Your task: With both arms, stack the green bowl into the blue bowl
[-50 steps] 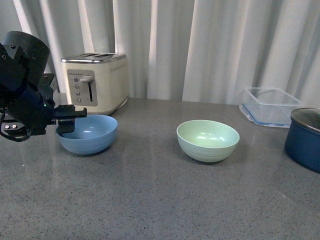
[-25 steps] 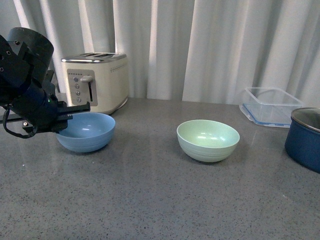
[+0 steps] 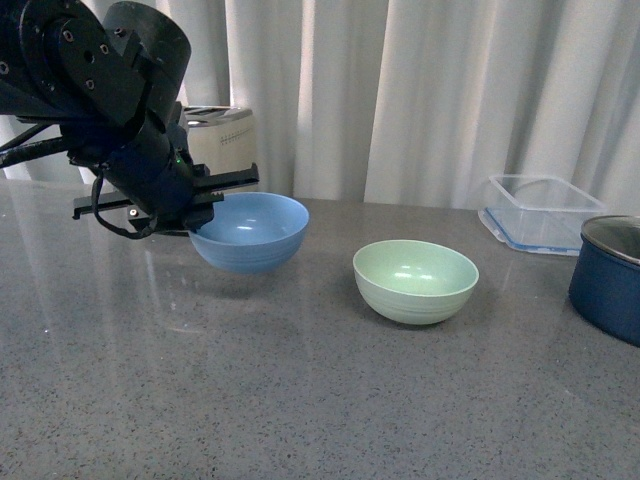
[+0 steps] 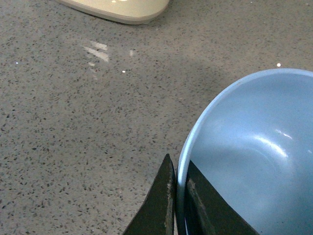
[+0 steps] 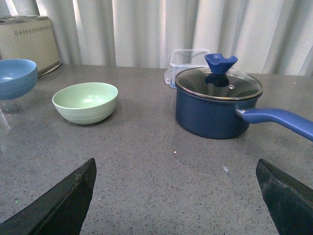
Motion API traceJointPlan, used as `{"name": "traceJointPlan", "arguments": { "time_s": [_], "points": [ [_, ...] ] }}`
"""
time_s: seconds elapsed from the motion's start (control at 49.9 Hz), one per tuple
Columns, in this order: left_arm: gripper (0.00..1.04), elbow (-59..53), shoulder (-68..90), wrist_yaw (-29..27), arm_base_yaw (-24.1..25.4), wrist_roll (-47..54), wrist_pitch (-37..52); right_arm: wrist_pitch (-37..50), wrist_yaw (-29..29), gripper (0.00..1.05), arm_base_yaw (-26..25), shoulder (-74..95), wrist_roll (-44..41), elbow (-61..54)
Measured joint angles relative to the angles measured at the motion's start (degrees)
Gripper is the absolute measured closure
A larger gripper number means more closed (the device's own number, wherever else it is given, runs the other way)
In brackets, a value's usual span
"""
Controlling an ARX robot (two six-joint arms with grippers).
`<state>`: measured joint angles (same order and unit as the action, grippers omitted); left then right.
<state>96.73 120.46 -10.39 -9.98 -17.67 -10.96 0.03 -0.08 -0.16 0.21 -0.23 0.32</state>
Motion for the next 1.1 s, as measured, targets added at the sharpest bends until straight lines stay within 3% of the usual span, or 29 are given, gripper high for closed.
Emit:
{"name": "traceJointPlan", "arguments": {
  "time_s": [0.541, 1.101],
  "points": [
    [1.01, 4.7, 5.5, 0.3, -4.4, -1.8, -2.6, 0.0, 0.0, 0.1, 0.0, 0.0, 0.0, 0.0],
    [1.01, 5.7, 7.7, -0.2, -4.7, -1.8, -2.6, 0.0, 0.0, 0.1, 0.0, 0.0, 0.0, 0.0]
  ]
}}
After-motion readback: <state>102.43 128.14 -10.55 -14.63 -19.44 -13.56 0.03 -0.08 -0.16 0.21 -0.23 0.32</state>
